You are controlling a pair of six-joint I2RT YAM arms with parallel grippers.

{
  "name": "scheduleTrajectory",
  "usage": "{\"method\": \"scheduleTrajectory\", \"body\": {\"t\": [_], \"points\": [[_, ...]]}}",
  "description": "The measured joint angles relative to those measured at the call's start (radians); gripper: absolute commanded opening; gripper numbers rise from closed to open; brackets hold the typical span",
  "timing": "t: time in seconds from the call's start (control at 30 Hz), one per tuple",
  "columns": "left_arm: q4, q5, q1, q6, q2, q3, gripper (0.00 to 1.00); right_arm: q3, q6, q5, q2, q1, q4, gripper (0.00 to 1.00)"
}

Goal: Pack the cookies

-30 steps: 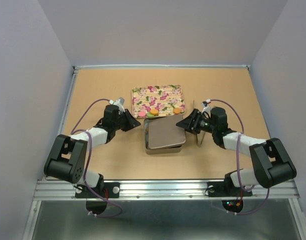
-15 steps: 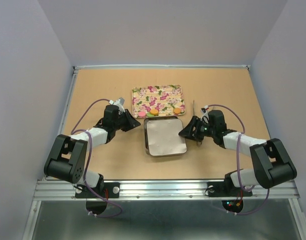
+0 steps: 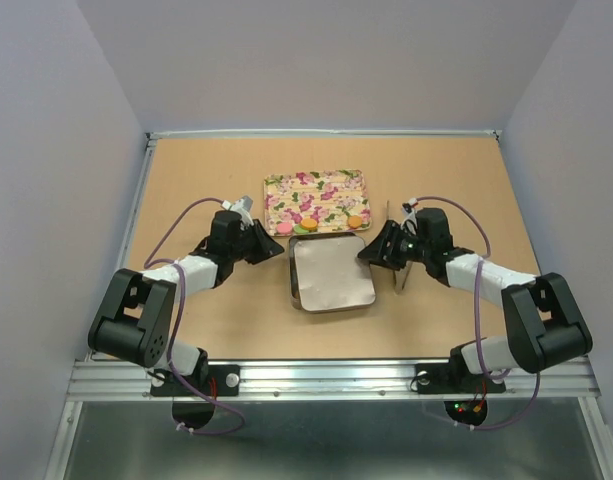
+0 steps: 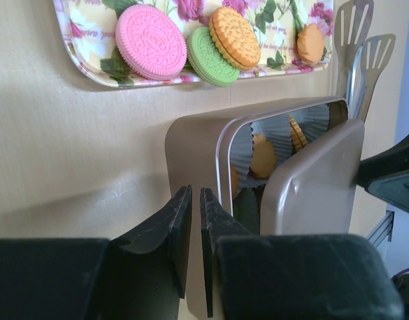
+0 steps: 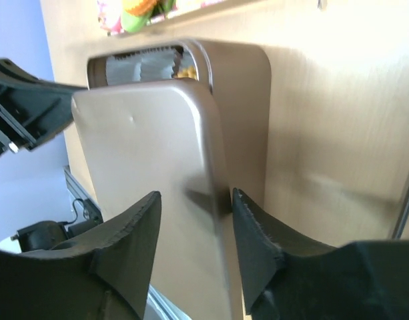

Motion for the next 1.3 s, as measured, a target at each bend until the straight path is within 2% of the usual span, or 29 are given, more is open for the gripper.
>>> {"method": "scheduleTrajectory", "body": {"t": [0.3, 0.77, 1.0, 1.3], "points": [[-0.061, -0.037, -0.057, 0.003, -0.023, 0.000, 0.22, 0.063, 0.028, 0.022, 0.075, 0.000, 0.000, 0.41], [-0.095, -0.069, -0.116, -0.030, -0.098, -0.034, 0.22, 0.083, 0.116, 0.076, 0.098, 0.000, 0.002, 0.26], [-0.103, -0.104, -0.173, -0.054, -0.103, -0.034, 0.22, 0.098, 0.150, 0.118, 0.100, -0.005, 0.001, 0.26], [-0.134, -0.120, -0.185, -0.060, -0.116, -0.032, 0.22, 0.102, 0.150, 0.136, 0.099, -0.005, -0.008, 0.26]]}}
